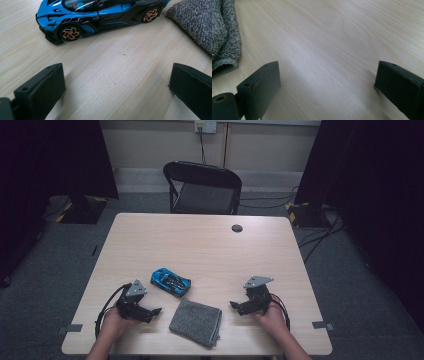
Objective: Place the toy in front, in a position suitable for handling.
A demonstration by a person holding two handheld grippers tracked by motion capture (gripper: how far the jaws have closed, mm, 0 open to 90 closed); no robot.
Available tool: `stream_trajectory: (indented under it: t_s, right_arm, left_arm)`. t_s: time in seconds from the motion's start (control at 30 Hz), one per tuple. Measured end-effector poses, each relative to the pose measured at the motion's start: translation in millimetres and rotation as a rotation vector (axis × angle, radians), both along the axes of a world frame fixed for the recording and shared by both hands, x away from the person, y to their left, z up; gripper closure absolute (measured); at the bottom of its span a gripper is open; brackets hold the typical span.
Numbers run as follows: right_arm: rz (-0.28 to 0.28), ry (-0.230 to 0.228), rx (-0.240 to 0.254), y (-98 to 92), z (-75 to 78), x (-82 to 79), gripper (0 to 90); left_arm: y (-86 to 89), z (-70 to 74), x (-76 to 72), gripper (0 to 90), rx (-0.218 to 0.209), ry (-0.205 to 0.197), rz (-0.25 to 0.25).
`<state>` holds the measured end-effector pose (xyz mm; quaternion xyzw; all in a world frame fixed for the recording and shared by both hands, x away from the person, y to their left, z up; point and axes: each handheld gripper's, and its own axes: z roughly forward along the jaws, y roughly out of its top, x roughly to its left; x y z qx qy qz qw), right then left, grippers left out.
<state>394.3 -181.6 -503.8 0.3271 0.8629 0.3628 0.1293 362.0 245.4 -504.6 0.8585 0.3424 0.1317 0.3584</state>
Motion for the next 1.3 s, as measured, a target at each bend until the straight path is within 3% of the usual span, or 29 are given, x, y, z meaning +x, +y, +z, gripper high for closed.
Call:
stream_trajectory:
  t_s: [0.5,0.53,0.57,0.67,0.73,0.77,0.83,1.3]
  right_arm:
    - [0.005,0.006,-0.008,2.2,0.9,2.5,5.7]
    - [0.009,0.011,-0.014,3.0,1.7,3.6,7.0]
    - [0.015,0.026,-0.015,5.3,5.7,6.2,16.3]
    - [0.021,0.060,-0.001,9.1,8.4,9.6,14.8]
    - [0.021,0.067,-0.006,15.6,13.9,12.8,15.0]
    - [0.063,0.051,-0.022,23.4,19.6,14.0,14.9]
    - [0.093,0.047,-0.026,31.9,23.8,16.3,14.6]
    - [0.158,0.055,0.017,74.1,35.9,25.7,13.6]
  left_arm:
    - [-0.1,0.2,-1.5,0.0,0.001,0.002,0.014]
    - [0.0,0.2,-1.5,0.0,0.001,0.001,0.014]
    - [0.0,0.2,-1.4,0.0,0.002,0.001,0.014]
    - [0.0,0.2,-1.4,0.0,0.002,0.001,0.014]
    - [0.0,0.2,-1.4,0.0,0.002,0.001,0.014]
    - [0.0,0.2,-1.4,0.0,0.002,0.000,0.014]
    - [0.0,0.2,-1.4,0.0,0.002,0.000,0.014]
    - [-0.2,0.2,-1.6,0.0,0.002,0.000,0.017]
